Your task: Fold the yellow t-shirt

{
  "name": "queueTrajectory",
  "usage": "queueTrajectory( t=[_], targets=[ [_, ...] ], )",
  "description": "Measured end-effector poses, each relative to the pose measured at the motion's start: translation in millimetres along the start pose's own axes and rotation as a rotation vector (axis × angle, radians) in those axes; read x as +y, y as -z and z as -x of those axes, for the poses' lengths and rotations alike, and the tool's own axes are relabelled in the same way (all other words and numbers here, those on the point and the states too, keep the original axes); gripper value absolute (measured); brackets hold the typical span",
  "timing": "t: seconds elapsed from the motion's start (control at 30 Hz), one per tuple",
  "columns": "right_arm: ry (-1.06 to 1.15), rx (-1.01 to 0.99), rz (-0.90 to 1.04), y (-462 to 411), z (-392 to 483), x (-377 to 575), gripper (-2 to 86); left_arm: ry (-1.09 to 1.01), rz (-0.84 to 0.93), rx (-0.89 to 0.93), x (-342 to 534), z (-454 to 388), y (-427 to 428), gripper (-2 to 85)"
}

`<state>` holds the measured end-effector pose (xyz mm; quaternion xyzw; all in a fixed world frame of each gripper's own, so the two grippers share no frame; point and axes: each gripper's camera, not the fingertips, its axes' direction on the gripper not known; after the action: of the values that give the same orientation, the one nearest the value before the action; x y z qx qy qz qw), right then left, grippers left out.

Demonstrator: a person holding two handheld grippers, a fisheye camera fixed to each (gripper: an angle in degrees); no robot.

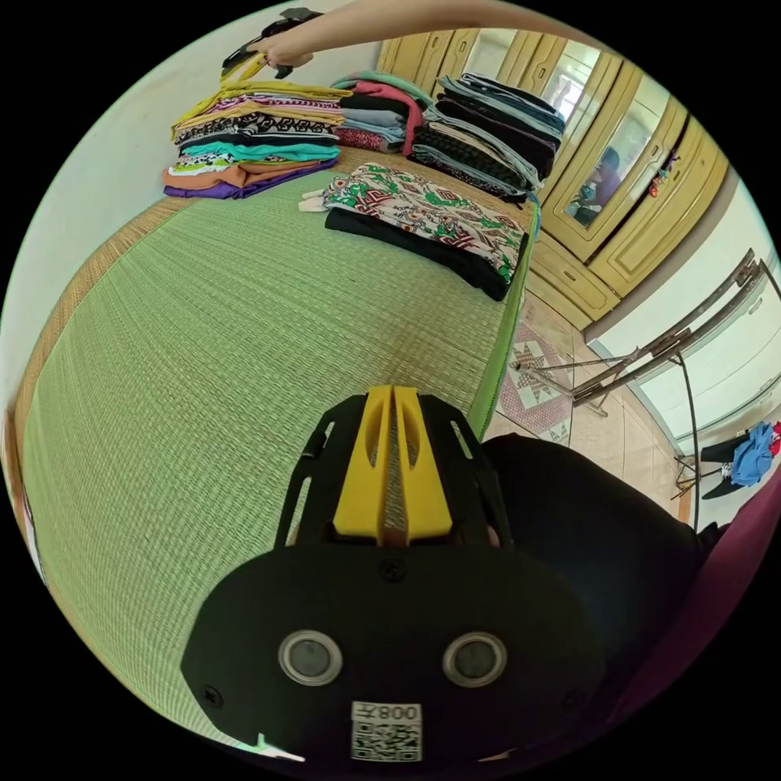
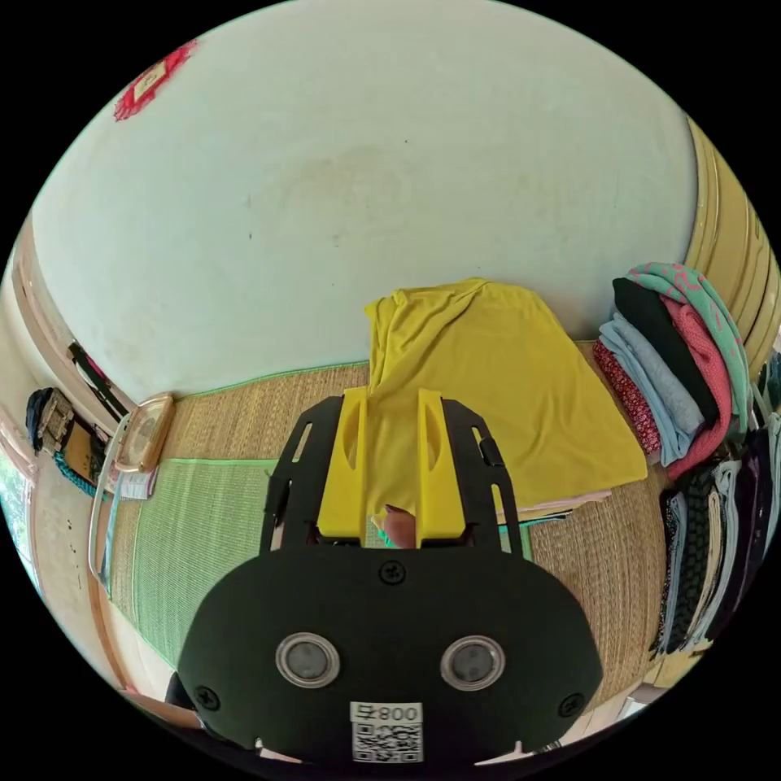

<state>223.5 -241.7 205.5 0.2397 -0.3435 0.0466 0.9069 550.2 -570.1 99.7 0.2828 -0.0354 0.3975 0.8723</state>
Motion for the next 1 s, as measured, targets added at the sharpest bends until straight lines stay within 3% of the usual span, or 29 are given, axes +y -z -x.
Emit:
queueTrajectory(
  t=[0.3, 0.5, 1.0],
  targets=[
    [-0.075, -0.104, -0.028, 9.4, -28.4, -4.6, 1.5, 0.054, -0.027, 0.062, 12.9, 27.1, 64.2, 0.2],
    [-0.061, -0.302, -0.087, 66.0, -36.9, 12.2, 0.3, 0.089, 0.012, 0.139, 24.6, 60.0, 123.1, 0.2],
    [0.260, -0.856, -0.027, 254.1, 67.2, 122.5, 0.1, 0.491, -0.445, 0.224, 172.4, 208.4, 414.5, 0.6]
  ],
)
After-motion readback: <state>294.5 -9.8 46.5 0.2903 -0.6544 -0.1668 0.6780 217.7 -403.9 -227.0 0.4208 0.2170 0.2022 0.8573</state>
